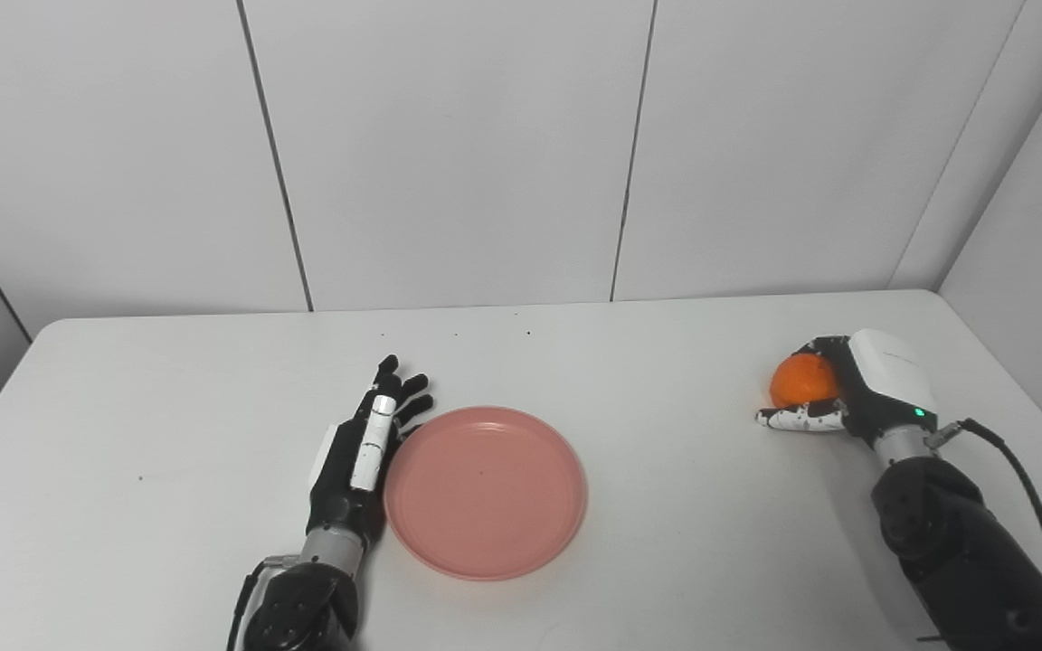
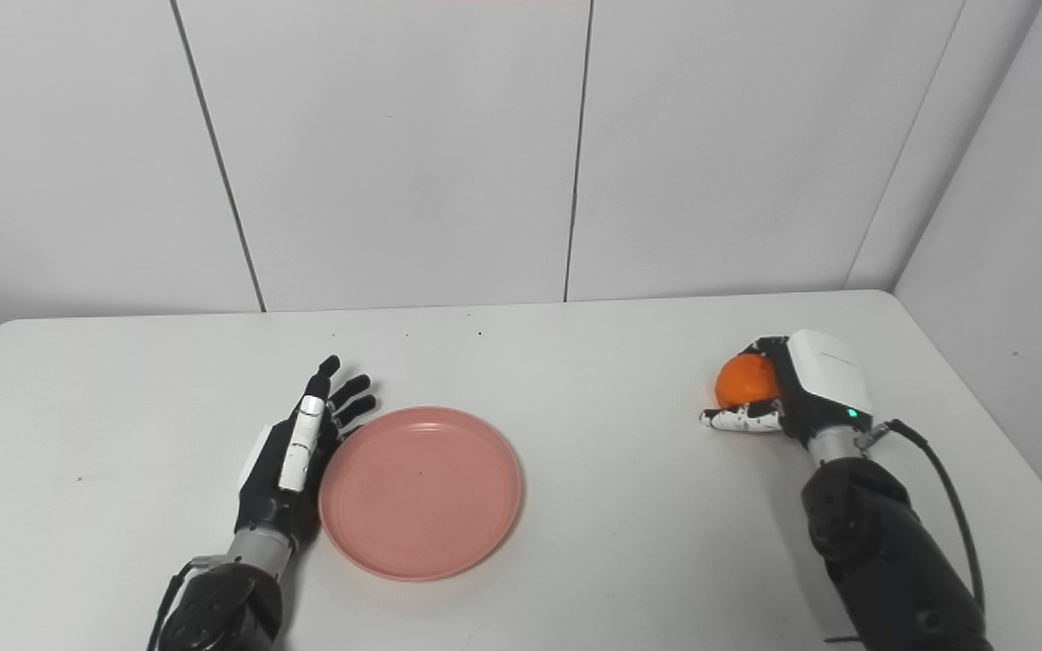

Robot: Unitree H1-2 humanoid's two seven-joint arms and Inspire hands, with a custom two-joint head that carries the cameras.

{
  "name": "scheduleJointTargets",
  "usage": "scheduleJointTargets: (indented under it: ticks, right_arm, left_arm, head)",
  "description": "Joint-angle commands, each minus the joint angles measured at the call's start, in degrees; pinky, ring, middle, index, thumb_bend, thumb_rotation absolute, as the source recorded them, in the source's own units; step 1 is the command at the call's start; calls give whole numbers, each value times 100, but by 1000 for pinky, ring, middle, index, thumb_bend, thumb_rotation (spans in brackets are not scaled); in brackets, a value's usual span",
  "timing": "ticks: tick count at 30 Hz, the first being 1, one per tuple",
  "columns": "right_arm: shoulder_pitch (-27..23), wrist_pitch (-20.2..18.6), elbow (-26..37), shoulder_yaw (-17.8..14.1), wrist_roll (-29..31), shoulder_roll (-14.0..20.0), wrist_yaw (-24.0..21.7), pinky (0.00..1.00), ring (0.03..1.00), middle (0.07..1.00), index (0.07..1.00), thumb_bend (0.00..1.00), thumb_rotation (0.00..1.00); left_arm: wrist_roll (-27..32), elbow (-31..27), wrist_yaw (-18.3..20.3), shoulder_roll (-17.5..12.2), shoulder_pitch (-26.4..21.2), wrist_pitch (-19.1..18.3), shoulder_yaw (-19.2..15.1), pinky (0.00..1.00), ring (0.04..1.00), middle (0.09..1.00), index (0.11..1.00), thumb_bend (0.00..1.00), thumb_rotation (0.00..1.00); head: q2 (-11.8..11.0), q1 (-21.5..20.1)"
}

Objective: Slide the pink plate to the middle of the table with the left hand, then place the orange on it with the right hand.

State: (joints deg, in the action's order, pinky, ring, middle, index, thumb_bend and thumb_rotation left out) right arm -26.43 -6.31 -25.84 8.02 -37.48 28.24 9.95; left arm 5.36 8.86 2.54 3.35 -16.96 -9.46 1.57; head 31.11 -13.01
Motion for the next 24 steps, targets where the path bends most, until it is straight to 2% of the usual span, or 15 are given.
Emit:
scheduleJointTargets:
  ticks: [1, 8, 13, 20, 24]
  right_arm:
    - [-143, 103, 57, -12, -19, 186, 39, 264, 335, 444, 491, 502, 158]
    - [-117, 339, 111, -69, 148, 263, 102, 252, 322, 437, 492, 498, 158]
    - [-40, 323, 419, -234, 479, 266, -37, 230, 295, 415, 492, 496, 160]
    - [-79, 363, 733, -299, 587, 268, -34, 311, 385, 490, 494, 497, 168]
    - [-107, 248, 925, -269, 536, 292, -135, 295, 375, 490, 495, 497, 172]
  left_arm:
    - [-8, 44, -32, 43, 94, -299, 3, 756, 856, 880, 953, 680, 900]
    - [14, -10, -32, 68, 101, -353, 4, 772, 865, 881, 953, 682, 896]
    - [-39, -46, -78, 131, 168, -335, 45, 766, 854, 866, 946, 669, 882]
    - [-79, -45, -94, 117, 173, -392, 36, 735, 846, 853, 948, 677, 899]
    - [-80, -1, -85, 109, 166, -374, 32, 740, 848, 851, 950, 671, 888]
  head:
    - [10, 46]
    - [46, 250]
    - [26, 434]
    - [46, 388]
    - [35, 347]
